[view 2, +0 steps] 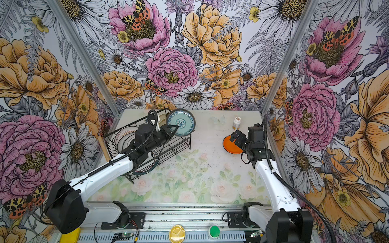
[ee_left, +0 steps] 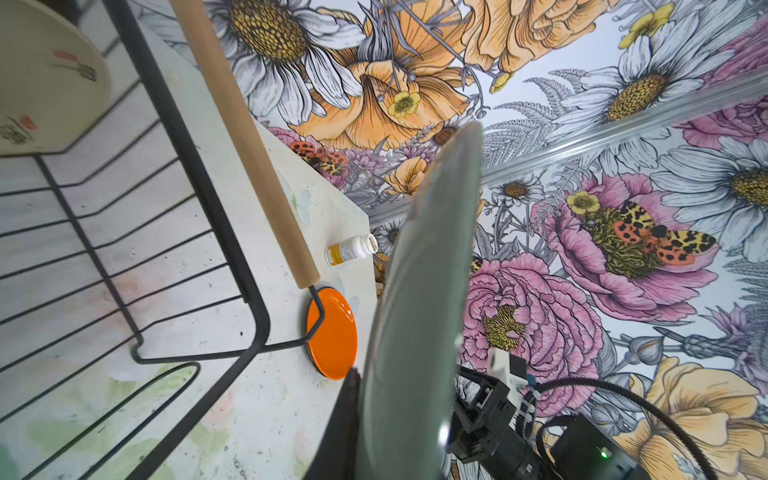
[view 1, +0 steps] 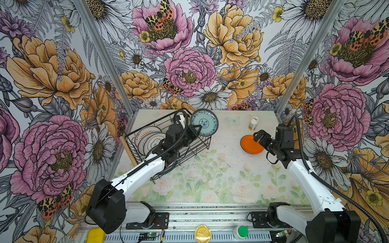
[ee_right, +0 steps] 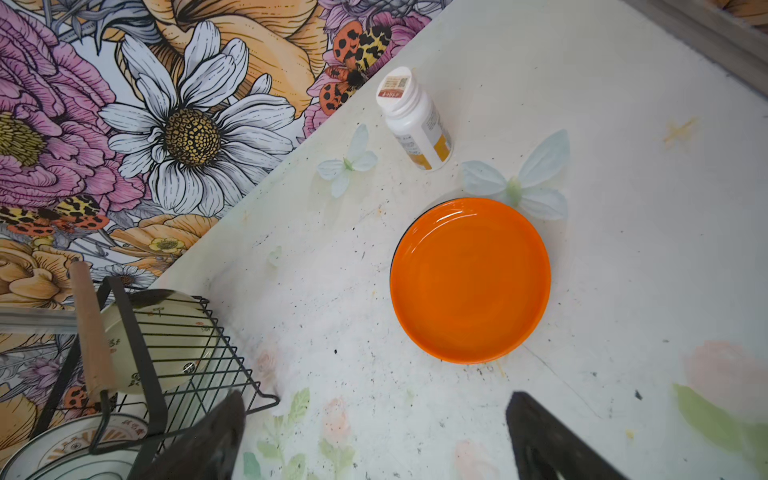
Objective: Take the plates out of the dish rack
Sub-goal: 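Lift the blue-patterned plate out of the rack with the left gripper, then carry the plate toward the right gripper while the right grasps its rim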
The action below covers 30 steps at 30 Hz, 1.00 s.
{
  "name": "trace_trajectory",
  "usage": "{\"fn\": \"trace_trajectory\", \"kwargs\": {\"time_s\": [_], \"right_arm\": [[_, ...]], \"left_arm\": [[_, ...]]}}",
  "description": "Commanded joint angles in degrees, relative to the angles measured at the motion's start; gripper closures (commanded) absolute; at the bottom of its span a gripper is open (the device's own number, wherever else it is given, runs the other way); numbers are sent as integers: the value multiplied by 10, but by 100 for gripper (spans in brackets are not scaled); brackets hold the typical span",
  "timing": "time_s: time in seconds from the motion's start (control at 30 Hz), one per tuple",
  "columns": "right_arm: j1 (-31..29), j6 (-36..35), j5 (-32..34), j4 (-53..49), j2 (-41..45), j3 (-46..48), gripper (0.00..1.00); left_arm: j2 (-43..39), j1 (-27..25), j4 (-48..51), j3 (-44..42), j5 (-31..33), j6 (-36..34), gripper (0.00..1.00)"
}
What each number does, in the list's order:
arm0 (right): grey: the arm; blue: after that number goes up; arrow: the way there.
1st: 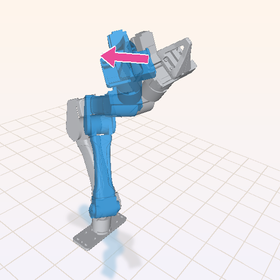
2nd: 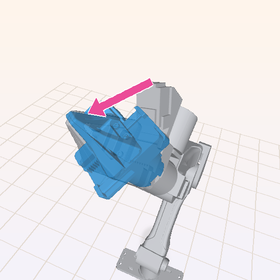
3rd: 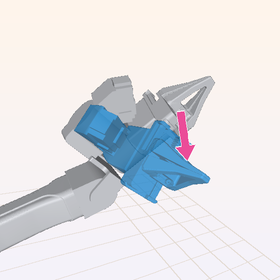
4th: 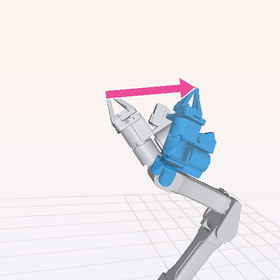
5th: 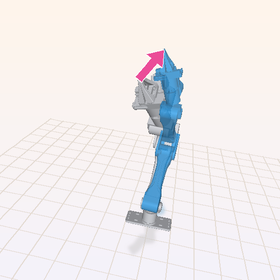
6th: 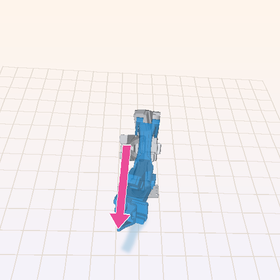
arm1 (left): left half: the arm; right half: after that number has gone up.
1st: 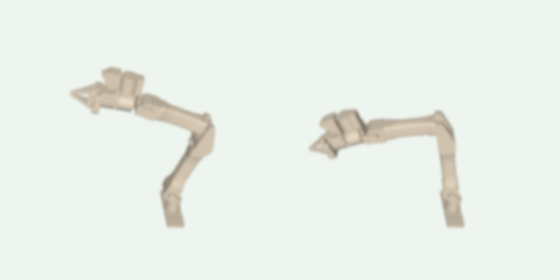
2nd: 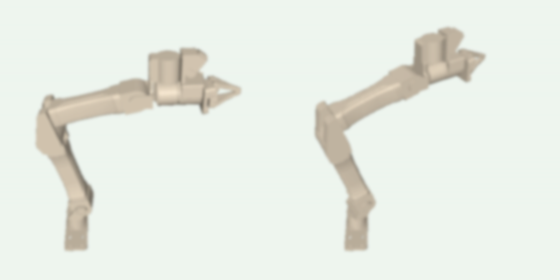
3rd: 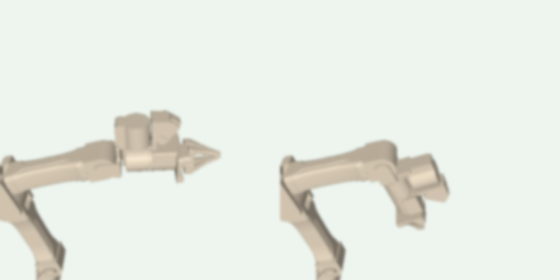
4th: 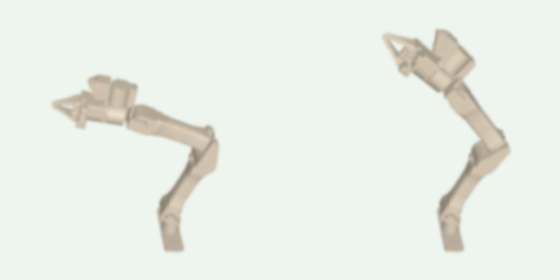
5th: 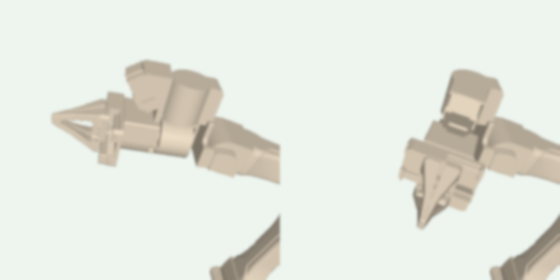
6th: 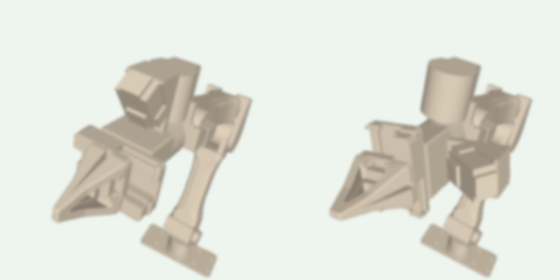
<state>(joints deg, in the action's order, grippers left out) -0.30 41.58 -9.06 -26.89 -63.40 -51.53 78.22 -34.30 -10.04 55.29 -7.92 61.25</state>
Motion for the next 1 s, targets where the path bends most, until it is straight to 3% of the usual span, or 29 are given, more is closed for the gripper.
{"fn": "trace_trajectory", "kwargs": {"time_s": [0.0, 0.2, 0.5, 0.77, 0.97], "right_arm": [[0, 1, -71, 10, 13, 0, 1], [15, -11, -191, 2, 22, 4, 1], [31, -16, -292, 4, 56, 2, 1], [37, -19, -324, 7, 62, -1, 1], [81, -21, -353, 5, 74, 17, 1]], "left_arm": [[49, -25, -74, 44, -78, 18, 100], [131, -61, -86, 104, -167, 2, 100], [190, -68, -61, 143, -235, -14, 100], [231, -79, -62, 177, -262, -9, 100], [221, -61, -95, 161, -260, 13, 100]]}}
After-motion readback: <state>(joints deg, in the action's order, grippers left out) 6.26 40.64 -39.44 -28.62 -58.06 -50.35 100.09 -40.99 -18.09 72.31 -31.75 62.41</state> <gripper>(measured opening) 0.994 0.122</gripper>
